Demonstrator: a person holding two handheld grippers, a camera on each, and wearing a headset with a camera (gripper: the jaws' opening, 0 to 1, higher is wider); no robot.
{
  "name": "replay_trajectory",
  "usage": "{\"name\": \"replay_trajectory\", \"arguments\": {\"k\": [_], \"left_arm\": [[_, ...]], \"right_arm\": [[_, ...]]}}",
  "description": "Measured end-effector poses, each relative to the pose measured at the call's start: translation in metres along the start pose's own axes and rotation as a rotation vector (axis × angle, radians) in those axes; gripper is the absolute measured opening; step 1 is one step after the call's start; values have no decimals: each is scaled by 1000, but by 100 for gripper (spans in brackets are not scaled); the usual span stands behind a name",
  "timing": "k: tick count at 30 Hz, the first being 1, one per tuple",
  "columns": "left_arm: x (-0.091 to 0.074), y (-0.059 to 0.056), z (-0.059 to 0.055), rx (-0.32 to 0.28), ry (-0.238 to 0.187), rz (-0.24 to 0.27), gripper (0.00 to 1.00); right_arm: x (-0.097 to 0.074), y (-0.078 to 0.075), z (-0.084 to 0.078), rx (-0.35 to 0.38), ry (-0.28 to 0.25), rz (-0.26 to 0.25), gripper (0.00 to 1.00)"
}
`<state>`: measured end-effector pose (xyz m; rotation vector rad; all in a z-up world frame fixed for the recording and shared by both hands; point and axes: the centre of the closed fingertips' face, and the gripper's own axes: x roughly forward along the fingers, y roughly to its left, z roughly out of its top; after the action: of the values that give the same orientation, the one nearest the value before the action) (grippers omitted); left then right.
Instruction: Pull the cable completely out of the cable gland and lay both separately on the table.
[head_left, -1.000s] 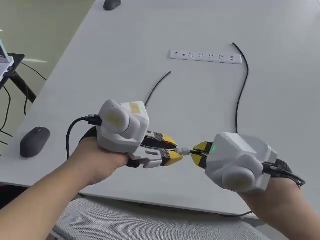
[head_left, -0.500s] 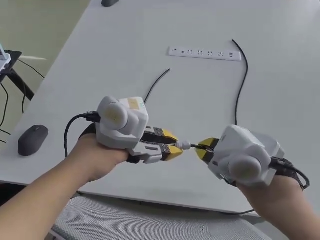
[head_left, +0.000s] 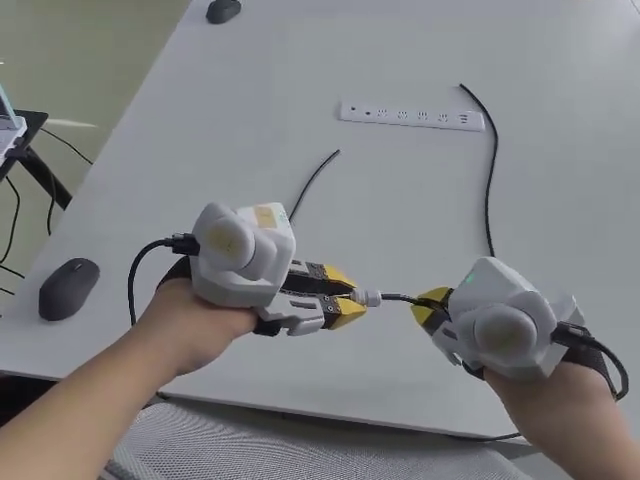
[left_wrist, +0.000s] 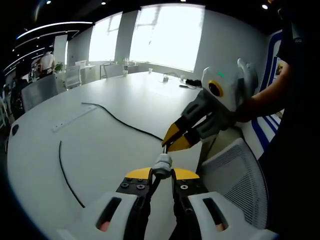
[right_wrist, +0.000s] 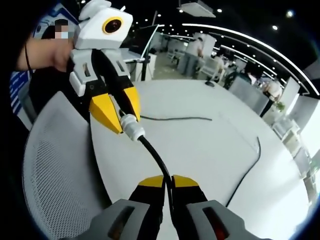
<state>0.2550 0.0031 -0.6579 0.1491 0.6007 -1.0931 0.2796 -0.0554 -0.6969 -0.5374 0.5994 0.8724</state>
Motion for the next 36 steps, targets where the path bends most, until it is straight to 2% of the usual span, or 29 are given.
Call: {"name": "replay_trajectory", "arguments": {"k": [5, 7, 11, 19, 26, 36], "left_arm": [[-3, 0, -1, -5, -5, -1, 15], [-3, 0, -1, -5, -6, 0, 15], [-2, -2, 0, -2, -10, 2, 15], [0, -3, 0, 6, -9, 11, 15], [2, -6, -2, 5, -11, 19, 15], [0, 0, -3, 10, -9, 50, 16]], "right_arm": [[0, -7, -12, 72, 20, -9, 0], [2, -5, -17, 146, 22, 5, 0], [6, -10, -28, 168, 45, -8, 0], [11, -7, -42, 310, 78, -11, 0], [11, -2, -46, 341, 106, -8, 0], [2, -1, -42, 300, 77, -4, 1]]}}
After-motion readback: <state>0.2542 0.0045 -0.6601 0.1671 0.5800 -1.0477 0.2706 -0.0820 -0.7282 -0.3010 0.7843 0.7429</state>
